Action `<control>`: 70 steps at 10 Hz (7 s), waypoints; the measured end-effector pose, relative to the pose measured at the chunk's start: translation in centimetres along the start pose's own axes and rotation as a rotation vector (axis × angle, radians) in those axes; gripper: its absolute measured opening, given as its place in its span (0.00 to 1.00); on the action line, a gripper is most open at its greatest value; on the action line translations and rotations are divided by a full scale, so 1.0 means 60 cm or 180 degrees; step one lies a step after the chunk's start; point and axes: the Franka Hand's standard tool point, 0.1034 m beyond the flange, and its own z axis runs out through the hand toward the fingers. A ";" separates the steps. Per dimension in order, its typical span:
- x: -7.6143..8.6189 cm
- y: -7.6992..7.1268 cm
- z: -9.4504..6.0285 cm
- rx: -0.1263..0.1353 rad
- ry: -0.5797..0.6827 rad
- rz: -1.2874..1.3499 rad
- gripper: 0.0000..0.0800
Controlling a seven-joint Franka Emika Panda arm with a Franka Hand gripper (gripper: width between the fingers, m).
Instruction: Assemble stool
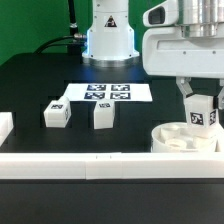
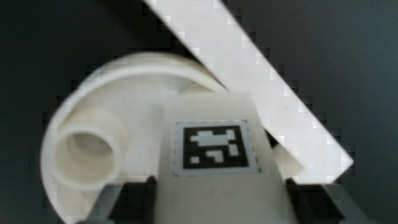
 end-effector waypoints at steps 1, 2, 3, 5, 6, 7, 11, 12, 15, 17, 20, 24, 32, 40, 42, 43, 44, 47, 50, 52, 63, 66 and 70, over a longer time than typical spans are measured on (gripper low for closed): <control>-0.005 0.000 0.000 0.0022 0.0001 0.0328 0.42; -0.005 0.000 0.000 0.0058 -0.0024 0.0806 0.42; -0.005 0.001 0.000 0.0108 -0.0062 0.1265 0.42; -0.004 0.002 0.001 0.0232 -0.0119 0.2051 0.42; 0.000 0.004 0.001 0.0265 -0.0164 0.2350 0.42; 0.005 0.008 0.000 0.0298 -0.0222 0.2681 0.42; 0.014 0.010 0.000 0.0267 -0.0381 0.3431 0.43; 0.014 0.009 -0.003 0.0265 -0.0384 0.3256 0.43; 0.009 -0.008 -0.043 0.0269 -0.0521 0.2871 0.79; 0.011 -0.011 -0.052 0.0331 -0.0488 0.2431 0.80; 0.008 -0.008 -0.048 0.0309 -0.0458 0.1494 0.81; 0.013 -0.007 -0.050 0.0168 -0.0482 0.0138 0.81; -0.002 -0.009 -0.039 -0.0144 -0.0485 -0.2552 0.81; 0.017 0.009 -0.025 -0.0280 -0.0486 -0.4809 0.81; 0.021 0.015 -0.018 -0.0296 -0.0545 -0.5245 0.81; 0.022 0.019 -0.015 -0.0303 -0.0572 -0.5459 0.81; 0.022 0.021 -0.011 -0.0300 -0.0592 -0.5599 0.81; 0.023 0.022 -0.011 -0.0311 -0.0592 -0.5590 0.80; 0.023 0.023 -0.011 -0.0323 -0.0580 -0.5444 0.42; 0.023 0.023 -0.011 -0.0345 -0.0556 -0.5118 0.42; -0.008 0.003 -0.007 -0.0406 -0.0328 -0.1645 0.42; -0.016 -0.006 -0.005 -0.0292 -0.0281 -0.0297 0.42; -0.030 -0.016 -0.004 -0.0268 -0.0269 0.0715 0.42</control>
Offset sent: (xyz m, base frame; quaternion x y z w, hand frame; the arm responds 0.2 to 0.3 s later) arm -0.0148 0.0012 -0.0037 0.0318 -0.0246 0.3840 0.9225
